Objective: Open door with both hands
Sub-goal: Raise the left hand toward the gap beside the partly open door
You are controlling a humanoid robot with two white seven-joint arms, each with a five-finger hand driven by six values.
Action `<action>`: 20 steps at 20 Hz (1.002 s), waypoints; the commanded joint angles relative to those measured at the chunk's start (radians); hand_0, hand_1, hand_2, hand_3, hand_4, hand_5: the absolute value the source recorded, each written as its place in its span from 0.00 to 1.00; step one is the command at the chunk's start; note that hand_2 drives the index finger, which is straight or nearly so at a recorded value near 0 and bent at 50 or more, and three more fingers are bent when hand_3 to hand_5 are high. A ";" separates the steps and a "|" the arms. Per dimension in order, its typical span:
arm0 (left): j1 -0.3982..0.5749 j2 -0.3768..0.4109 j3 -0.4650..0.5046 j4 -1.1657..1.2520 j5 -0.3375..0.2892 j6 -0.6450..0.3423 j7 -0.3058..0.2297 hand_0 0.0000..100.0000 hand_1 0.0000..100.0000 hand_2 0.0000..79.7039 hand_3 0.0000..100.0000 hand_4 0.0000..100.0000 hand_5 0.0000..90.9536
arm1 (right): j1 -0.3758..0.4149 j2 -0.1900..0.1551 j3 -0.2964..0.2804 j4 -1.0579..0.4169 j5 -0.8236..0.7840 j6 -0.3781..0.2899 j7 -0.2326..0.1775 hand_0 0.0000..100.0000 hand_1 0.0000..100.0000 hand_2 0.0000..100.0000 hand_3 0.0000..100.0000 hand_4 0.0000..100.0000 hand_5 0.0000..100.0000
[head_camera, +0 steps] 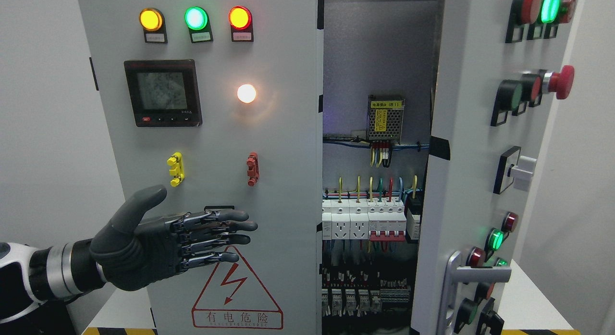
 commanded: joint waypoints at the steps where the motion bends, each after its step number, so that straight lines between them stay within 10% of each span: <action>1: -0.135 -0.068 -0.194 0.029 0.066 0.019 -0.006 0.00 0.00 0.00 0.00 0.00 0.00 | 0.000 0.000 0.000 0.000 -0.029 0.000 0.000 0.38 0.00 0.00 0.00 0.00 0.00; 14: -0.220 -0.071 -0.242 -0.028 0.218 0.025 -0.006 0.00 0.00 0.00 0.00 0.00 0.00 | 0.000 0.000 -0.001 -0.003 -0.032 -0.001 0.000 0.38 0.00 0.00 0.00 0.00 0.00; 20: -0.143 -0.202 -0.078 0.136 0.145 0.101 -0.006 0.00 0.00 0.00 0.00 0.00 0.00 | 0.000 0.000 -0.001 -0.004 -0.029 -0.001 0.000 0.38 0.00 0.00 0.00 0.00 0.00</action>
